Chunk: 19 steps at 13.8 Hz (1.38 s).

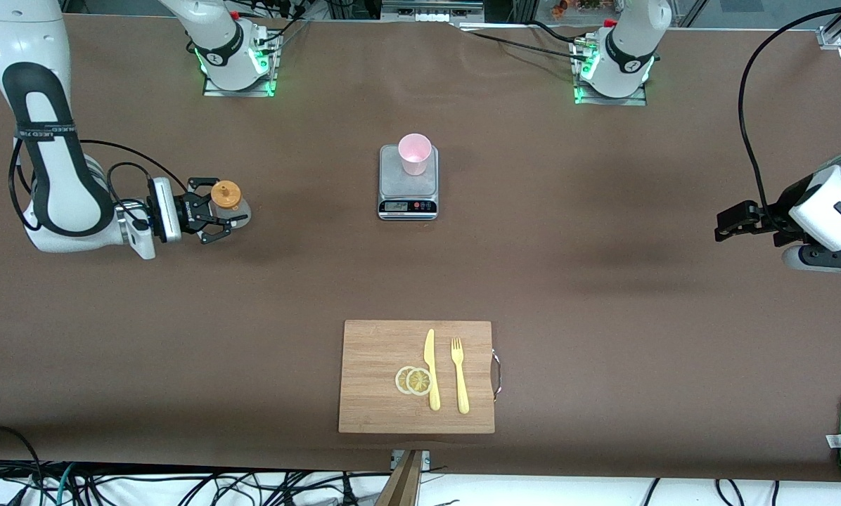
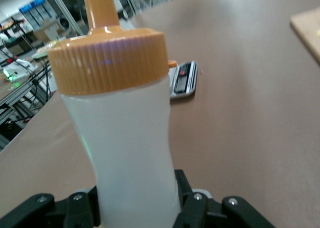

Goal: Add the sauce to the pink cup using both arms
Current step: 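Grasp the white sauce bottle with the right gripper and lift it, then carry the sauce bottle with the right gripper over the pink cup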

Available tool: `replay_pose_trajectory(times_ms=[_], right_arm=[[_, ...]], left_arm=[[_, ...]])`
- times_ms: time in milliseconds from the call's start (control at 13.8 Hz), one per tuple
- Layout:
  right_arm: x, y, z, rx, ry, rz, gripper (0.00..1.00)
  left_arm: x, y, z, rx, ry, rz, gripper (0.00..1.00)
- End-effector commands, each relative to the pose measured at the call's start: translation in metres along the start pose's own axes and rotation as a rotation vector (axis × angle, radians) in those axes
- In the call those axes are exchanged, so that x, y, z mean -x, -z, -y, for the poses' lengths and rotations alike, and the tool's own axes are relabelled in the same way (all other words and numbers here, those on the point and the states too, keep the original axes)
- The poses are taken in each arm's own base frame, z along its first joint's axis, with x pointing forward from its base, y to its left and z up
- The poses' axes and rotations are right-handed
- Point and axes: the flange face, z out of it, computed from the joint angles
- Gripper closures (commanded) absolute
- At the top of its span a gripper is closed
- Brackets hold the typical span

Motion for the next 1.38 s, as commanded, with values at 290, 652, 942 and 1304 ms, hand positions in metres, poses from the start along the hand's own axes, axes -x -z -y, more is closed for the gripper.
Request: replay_pose_trajectory(times_ms=[290,652,942,1304], right_arm=[[-0.095,-0.012,-0.003,-0.002,-0.102,0.297,0.5],[-0.166,-0.05,-0.003,-0.003,-0.16,0.577,0.49],[-0.209,-0.104,0.007,-0.012,-0.166,0.733,0.49],[-0.249,-0.168,0.025,0.002,-0.185,0.875,0.49]], left_arm=[[0.0,0.005,0.001,-0.003,-0.019,0.005,0.0],[0.0,0.005,0.002,-0.003,-0.019,0.005,0.0],[-0.001,0.004,0.002,-0.003,-0.019,0.007,0.0],[-0.001,0.004,0.002,-0.003,-0.021,0.007,0.0]])
